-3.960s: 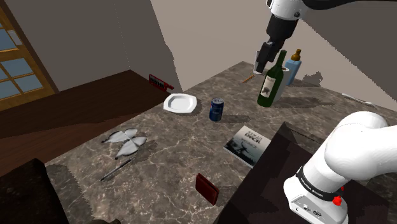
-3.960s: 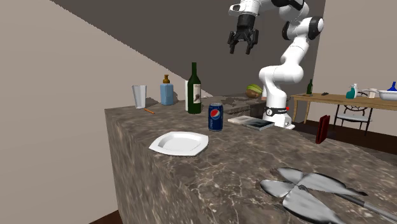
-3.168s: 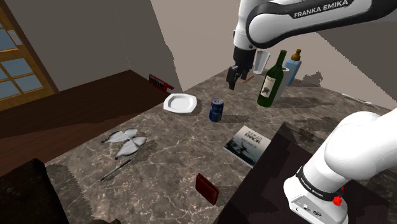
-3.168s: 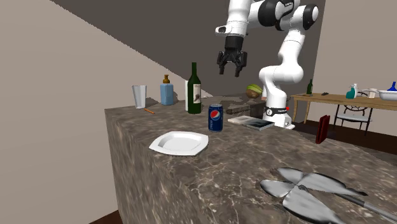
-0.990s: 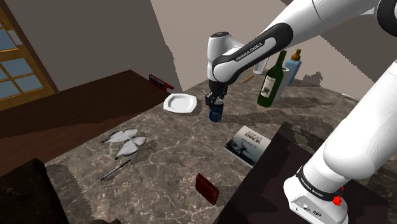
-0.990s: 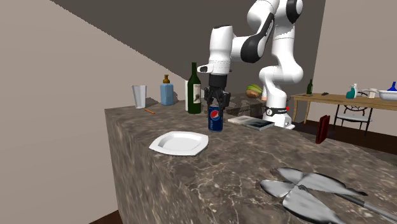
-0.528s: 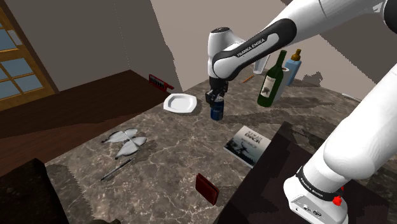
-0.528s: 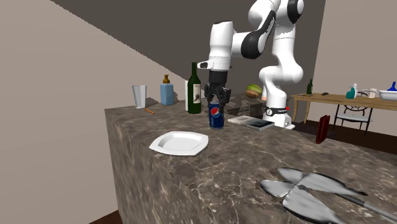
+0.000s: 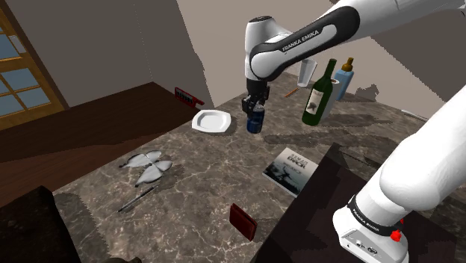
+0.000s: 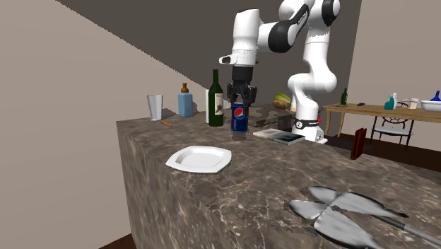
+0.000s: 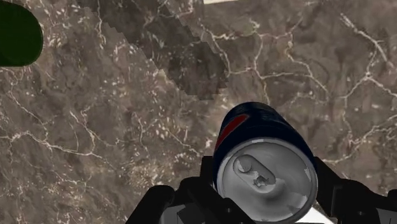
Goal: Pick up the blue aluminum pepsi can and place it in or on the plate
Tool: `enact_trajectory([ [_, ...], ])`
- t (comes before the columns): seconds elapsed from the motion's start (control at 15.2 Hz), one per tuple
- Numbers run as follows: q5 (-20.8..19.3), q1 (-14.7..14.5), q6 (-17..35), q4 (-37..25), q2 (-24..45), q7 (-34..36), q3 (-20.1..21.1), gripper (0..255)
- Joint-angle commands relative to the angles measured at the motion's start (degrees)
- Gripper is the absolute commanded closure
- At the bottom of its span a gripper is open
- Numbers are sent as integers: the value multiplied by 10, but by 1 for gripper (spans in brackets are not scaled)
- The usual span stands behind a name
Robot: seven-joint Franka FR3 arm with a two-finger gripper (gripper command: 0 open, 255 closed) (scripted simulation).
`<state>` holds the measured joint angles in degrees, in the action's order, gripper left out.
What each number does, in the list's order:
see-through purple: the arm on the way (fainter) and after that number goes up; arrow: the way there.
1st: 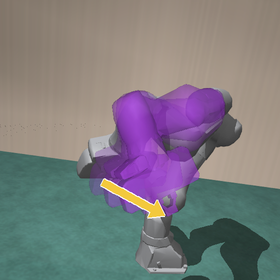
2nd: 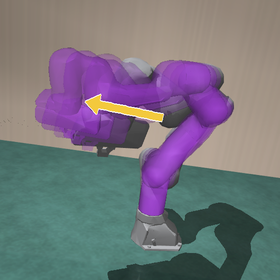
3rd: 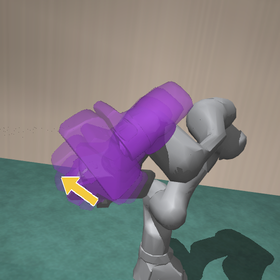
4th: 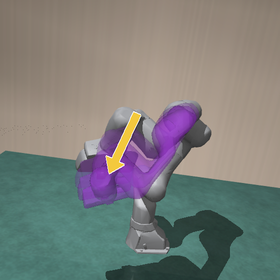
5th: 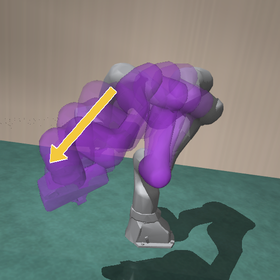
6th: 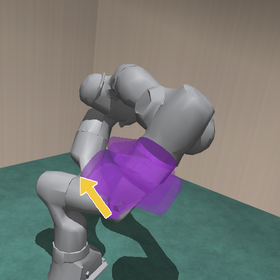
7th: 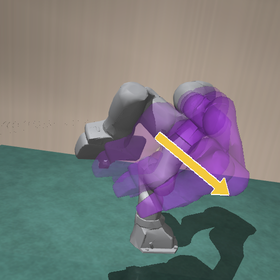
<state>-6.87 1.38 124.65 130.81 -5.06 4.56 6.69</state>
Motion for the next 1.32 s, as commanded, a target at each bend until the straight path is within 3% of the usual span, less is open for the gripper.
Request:
enact_trajectory([
  [0.0,2,0,-16,-8,-8,-4,-1,255],
  [0.26,6,0,-47,-26,-21,-9,-1,255],
  [0.4,2,-3,-60,-79,19,1,5,255],
  [0.86,-16,-20,-125,-286,167,29,17,255],
  [1.25,-33,-46,-212,-518,315,43,19,255],
])
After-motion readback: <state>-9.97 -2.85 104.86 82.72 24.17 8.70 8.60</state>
